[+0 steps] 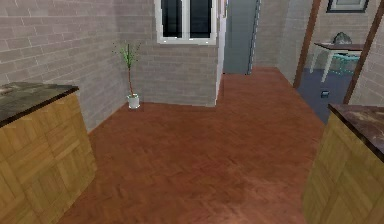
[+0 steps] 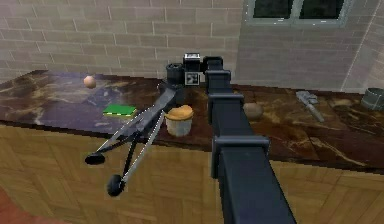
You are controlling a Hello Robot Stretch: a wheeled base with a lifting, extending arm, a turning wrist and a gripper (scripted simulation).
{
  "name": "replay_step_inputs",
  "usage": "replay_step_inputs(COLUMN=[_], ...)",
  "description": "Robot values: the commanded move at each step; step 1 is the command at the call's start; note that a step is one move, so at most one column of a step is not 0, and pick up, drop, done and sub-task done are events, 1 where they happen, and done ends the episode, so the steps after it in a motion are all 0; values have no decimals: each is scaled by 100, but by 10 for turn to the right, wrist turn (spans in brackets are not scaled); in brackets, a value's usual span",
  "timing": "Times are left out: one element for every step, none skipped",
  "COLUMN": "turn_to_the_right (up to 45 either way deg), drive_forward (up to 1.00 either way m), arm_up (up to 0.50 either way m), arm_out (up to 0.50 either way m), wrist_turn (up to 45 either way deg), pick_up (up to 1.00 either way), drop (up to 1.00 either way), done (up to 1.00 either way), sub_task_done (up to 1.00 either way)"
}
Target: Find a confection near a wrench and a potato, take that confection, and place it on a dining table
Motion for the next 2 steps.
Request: replay_step_inputs(turn_to_the_right=[0, 0], drive_forward=[0, 0], arm_up=[0, 0], arm_out=[0, 0], wrist_turn=[450, 450], pick_up=[0, 0], drop=[0, 0], done=[0, 0], sub_task_done=[0, 0])
